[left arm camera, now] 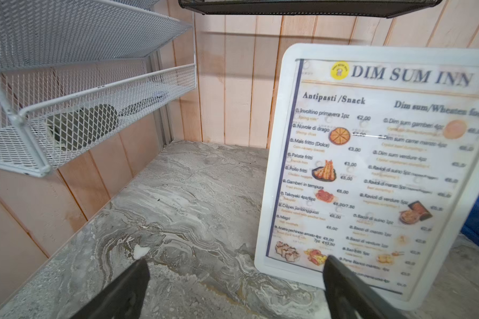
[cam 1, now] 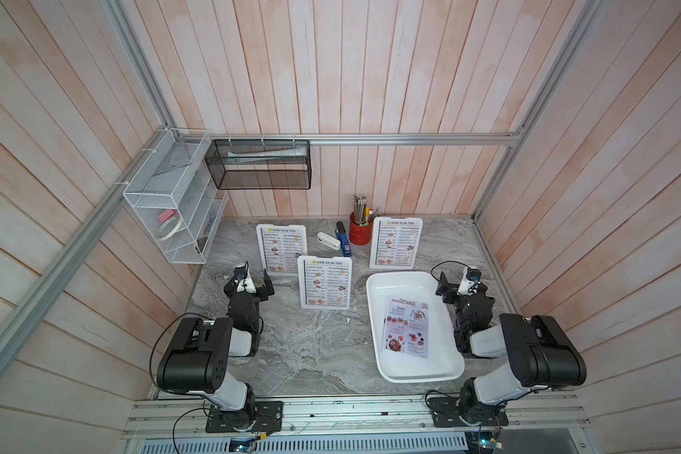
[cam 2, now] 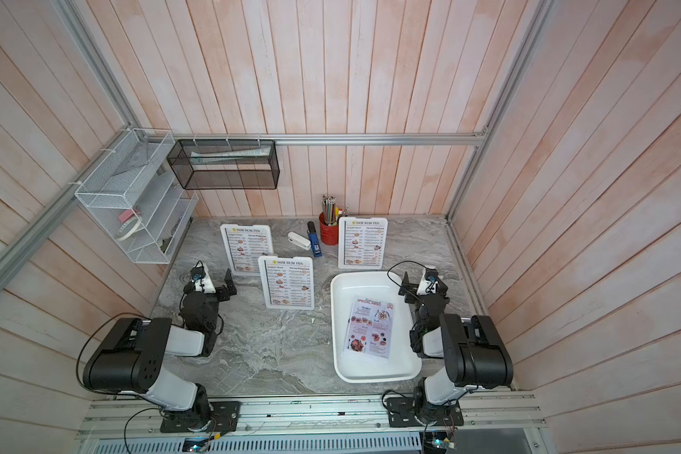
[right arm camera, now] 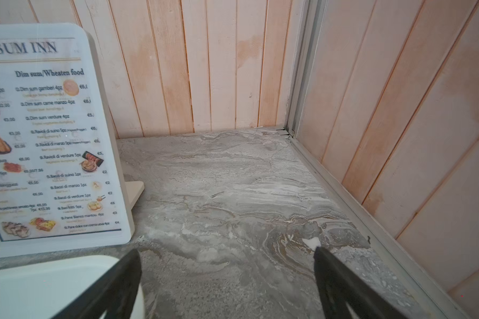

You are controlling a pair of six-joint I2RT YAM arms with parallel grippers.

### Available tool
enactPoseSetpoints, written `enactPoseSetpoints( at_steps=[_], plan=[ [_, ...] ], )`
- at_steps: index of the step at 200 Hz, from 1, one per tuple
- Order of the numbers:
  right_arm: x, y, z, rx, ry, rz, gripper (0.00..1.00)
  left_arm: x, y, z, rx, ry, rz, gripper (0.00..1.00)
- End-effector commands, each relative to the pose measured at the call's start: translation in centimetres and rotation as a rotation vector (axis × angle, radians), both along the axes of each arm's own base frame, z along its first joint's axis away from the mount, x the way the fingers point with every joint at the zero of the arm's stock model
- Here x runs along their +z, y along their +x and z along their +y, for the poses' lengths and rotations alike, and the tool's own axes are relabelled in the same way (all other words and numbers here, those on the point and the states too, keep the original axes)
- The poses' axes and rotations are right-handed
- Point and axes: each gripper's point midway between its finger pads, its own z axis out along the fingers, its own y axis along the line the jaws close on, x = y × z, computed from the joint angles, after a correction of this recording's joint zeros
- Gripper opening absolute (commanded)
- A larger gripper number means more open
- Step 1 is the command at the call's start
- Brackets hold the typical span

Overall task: Replace the menus in the menu holders
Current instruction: Adjust the menu holder at the center of the board.

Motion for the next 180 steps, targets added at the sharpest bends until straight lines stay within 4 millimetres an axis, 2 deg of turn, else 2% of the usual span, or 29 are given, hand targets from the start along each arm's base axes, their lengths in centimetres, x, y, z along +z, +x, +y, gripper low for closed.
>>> enactPoseSetpoints(
  at_steps=[1, 132, 153, 180],
  plan=[
    [0.3, 0.4, 0.2, 0.010, -0.005, -0.013, 0.98, -0.2, -0.1, -0.2, -0.009, -0.005, -0.001, 1.00],
    [0.3, 0.4, 0.2, 0.012, -0.005, -0.013, 0.98, -0.2, -0.1, -0.1, -0.027, -0.022, 0.001, 1.00],
    [0.5, 0.5, -0.3, -0.018, 0.001, -0.007, 0.98, 0.7, 0.3, 0.5, -0.001, -0.043, 0.008, 1.00],
    [2.4, 1.8, -0.9, -0.051, 0.010, 0.049, 0.98, 1.9, 0.9, 1.6, 0.056, -0.037, 0.060, 1.00]
  ],
)
